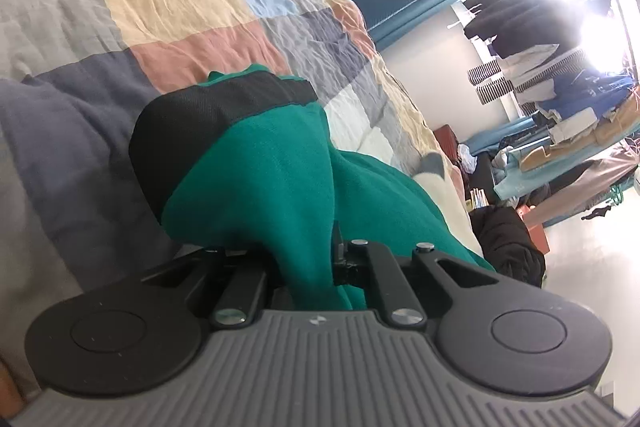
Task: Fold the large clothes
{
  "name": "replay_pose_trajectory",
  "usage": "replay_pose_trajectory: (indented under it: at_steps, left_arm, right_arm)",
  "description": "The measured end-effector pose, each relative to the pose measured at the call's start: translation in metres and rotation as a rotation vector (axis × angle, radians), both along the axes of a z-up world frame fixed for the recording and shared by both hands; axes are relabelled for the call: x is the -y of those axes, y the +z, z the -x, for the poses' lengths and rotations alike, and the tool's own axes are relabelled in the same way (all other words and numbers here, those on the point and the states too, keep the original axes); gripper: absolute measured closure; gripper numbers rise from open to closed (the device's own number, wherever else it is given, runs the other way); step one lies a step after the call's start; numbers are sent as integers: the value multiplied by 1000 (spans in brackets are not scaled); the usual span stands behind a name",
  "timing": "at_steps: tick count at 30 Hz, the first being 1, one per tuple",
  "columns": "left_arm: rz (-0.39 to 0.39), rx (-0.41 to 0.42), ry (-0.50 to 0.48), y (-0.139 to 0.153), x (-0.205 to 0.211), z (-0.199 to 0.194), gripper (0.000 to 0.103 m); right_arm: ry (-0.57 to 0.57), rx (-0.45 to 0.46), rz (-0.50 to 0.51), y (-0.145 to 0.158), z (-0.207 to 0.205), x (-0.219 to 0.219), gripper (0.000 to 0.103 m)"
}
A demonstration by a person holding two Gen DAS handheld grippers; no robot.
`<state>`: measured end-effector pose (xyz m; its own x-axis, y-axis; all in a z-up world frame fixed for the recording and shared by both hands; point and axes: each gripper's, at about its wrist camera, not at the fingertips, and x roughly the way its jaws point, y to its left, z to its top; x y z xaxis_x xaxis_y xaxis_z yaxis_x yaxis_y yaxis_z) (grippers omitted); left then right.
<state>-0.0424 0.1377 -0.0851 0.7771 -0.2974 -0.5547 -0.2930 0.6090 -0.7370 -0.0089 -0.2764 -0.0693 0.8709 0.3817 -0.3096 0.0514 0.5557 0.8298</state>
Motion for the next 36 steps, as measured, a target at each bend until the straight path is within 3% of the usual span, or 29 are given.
replay_pose_trajectory:
  at_steps: [5, 7, 9, 11, 13, 19, 26, 29, 36]
  left_arm:
    - [32, -4, -22, 1, -2, -10, 88]
    - [63, 23, -32, 5, -4, -14, 67]
    - [104, 62, -30, 10, -8, -20, 58]
    - [110, 97, -38, 18, -9, -24, 56]
    - [111, 127, -44, 27, -8, -30, 53]
    - [40, 226, -80, 54, -3, -60, 47]
    - [-84, 260, -112, 59, 6, -122, 47]
    - [-165, 265, -121, 53, 14, -151, 47]
    - [-253, 186, -156, 15, 27, -229, 47]
  right_arm:
    - [17, -36, -19, -3, -11, 5, 80]
    - [34, -29, -53, 1, -15, 8, 73]
    - [52, -6, -100, 5, -20, 9, 56]
    - [64, 18, -127, 10, -25, 10, 48]
    - [65, 24, -131, 16, -37, 10, 47]
    - [81, 32, -96, 37, -86, 9, 47]
    - [71, -1, -38, 41, -141, 15, 47]
    - [84, -15, -18, 31, -169, 16, 41]
    - [87, -64, 56, -2, -236, 16, 41]
